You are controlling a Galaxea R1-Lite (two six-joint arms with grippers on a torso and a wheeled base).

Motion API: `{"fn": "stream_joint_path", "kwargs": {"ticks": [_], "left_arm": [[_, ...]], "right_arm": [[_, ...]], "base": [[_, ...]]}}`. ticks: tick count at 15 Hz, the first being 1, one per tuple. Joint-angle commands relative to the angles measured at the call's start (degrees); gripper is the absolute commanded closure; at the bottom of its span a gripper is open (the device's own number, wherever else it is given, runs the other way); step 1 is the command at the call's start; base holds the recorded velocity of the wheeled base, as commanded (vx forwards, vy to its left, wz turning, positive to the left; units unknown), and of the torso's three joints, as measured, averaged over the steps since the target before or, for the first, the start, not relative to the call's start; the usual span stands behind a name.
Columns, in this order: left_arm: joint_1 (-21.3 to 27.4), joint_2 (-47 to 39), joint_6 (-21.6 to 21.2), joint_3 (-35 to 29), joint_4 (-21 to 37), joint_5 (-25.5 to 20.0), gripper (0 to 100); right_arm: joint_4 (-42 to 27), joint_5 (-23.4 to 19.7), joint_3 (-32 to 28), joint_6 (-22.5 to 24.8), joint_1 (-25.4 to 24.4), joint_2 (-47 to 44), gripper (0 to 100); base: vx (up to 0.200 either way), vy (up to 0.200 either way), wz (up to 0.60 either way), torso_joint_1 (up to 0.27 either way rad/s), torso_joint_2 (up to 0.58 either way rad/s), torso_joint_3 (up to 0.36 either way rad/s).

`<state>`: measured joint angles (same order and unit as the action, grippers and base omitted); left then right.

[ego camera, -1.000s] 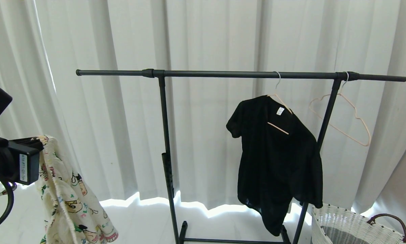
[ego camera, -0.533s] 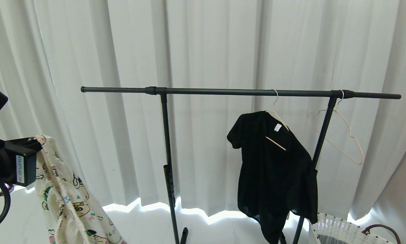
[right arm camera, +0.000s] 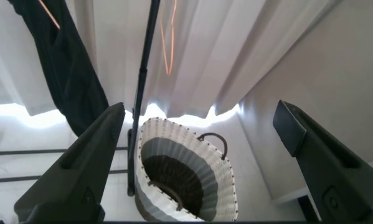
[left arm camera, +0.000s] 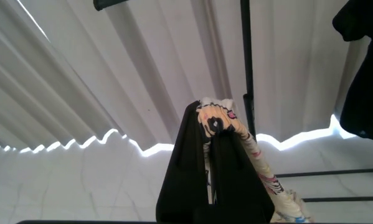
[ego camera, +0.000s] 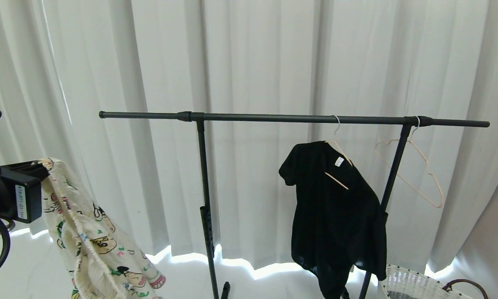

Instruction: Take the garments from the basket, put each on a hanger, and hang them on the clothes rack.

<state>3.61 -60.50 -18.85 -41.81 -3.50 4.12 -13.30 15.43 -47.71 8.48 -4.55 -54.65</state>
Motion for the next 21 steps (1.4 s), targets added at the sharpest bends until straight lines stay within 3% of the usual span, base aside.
{"fn": "stream_joint_path", "kwargs": {"ticks": [1,6,15,21], "left_arm": [[0.7,0.1,0.0,0.0,0.1,0.1,100],[1.0,0.1,0.0,0.0,0.1,0.1,100],[1.0,0.4,0.0,-0.2,0.0,0.0,100],[4.0,1.4,0.0,-0.1,0.0,0.0,100]], "right_arm": [[0.0,-0.1,0.0,0.0,0.0,0.3,0],[0.0,-0.1,0.0,0.0,0.0,0.4,0],[0.1,-4.2,-0.1,0.0,0.0,0.3,0],[0.1,-4.3,-0.4,-0.1,0.0,0.2,0]], "base": [[0.0,-0.2,0.0,0.007,0.0,0.002],[0.0,-0.2,0.0,0.008,0.0,-0.002],[0.0,0.0,0.0,0.0,0.0,0.0],[0.2,0.0,0.0,-0.002,0.0,0.004]]}}
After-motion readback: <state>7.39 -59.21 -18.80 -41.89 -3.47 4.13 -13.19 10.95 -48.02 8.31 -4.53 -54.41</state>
